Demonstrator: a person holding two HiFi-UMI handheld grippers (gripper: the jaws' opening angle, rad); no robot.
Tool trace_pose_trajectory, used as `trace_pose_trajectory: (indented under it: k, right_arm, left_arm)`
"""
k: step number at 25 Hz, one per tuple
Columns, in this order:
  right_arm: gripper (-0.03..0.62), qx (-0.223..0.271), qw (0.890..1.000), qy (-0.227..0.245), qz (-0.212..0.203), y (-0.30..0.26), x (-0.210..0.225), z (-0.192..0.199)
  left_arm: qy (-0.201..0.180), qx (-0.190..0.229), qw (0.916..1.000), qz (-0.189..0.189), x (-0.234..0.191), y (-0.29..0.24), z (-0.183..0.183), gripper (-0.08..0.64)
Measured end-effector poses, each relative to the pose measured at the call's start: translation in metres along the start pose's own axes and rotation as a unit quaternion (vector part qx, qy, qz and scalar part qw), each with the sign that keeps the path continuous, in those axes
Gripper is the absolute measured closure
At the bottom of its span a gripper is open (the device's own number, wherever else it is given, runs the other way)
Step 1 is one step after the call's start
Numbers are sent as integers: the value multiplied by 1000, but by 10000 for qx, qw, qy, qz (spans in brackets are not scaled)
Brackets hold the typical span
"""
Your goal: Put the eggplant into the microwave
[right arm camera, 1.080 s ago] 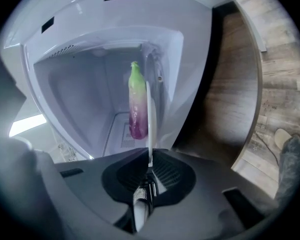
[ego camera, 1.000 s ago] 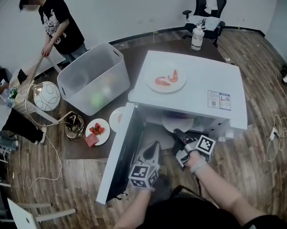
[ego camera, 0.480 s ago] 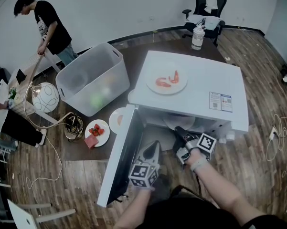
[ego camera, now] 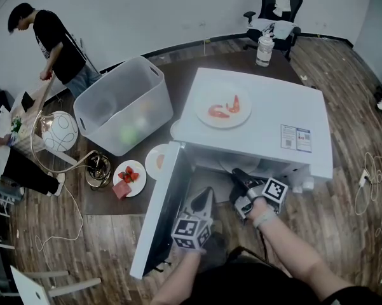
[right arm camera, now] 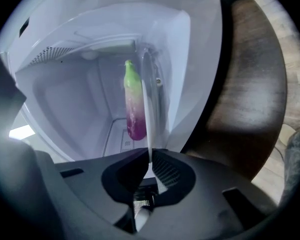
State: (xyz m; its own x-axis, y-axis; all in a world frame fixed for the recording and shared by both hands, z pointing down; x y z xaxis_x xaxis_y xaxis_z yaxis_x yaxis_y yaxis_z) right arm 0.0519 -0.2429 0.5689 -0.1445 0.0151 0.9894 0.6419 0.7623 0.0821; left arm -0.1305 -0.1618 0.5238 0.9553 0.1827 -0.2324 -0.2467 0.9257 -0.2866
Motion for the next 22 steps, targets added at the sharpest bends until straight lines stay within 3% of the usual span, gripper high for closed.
trace_pose_trajectory:
  k: [22]
  right_arm:
    - [565, -282, 9995, 48, -117, 8, 1, 7]
  left_arm:
    - [-4, -60, 10000, 27, 10, 4, 7, 560]
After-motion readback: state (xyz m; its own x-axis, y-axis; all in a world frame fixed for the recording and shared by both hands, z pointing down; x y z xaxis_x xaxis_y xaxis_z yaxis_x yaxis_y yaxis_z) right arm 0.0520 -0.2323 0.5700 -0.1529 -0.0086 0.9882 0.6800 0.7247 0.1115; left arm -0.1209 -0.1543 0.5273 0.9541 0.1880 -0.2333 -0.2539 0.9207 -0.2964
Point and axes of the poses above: the fingertips, and each gripper's own axes: y backward along the fingers, x to its right, z out of its underside, the point moved 9 cm from there along y, backward along the fingers, and after that the axes turned 12 degrees about -z, right-handed, at the moved point
